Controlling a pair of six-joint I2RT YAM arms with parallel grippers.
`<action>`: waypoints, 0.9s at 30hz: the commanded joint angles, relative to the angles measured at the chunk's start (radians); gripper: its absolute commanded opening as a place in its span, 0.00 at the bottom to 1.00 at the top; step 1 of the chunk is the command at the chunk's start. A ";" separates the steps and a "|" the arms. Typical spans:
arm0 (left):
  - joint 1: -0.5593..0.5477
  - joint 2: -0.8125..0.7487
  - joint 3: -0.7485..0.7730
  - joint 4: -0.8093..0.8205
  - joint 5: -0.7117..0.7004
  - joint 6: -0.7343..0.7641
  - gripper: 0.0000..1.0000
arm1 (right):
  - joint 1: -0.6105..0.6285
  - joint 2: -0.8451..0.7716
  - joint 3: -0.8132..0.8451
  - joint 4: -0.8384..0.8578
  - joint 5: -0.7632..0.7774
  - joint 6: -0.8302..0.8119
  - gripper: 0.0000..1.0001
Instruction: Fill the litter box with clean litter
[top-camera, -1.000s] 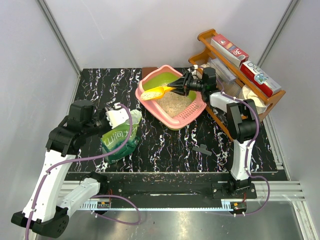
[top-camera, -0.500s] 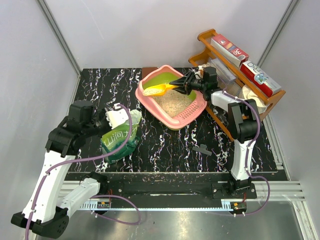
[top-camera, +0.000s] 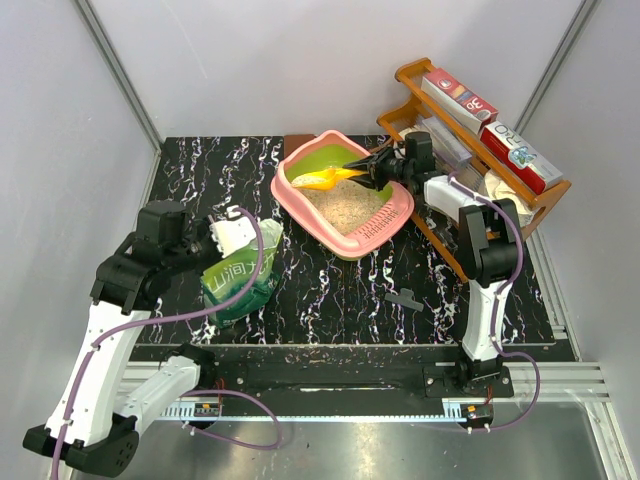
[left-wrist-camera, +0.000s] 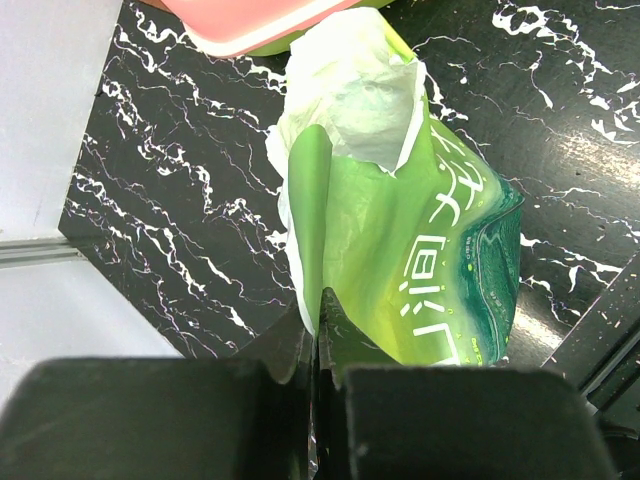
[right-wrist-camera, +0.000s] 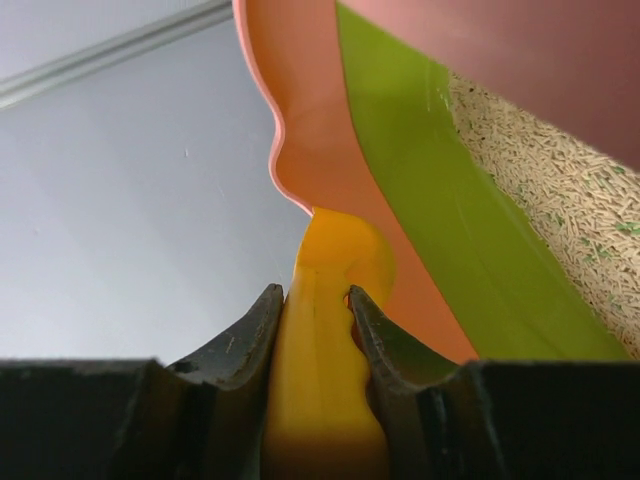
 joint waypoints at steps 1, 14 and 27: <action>0.009 -0.025 0.036 0.067 -0.003 0.001 0.01 | -0.003 -0.059 0.056 -0.203 0.101 0.031 0.00; 0.012 -0.035 0.017 0.076 0.028 -0.012 0.01 | 0.001 -0.131 0.036 -0.280 0.153 0.013 0.00; 0.012 -0.103 -0.032 0.105 0.042 -0.030 0.02 | 0.021 -0.197 0.049 -0.435 0.479 -0.289 0.00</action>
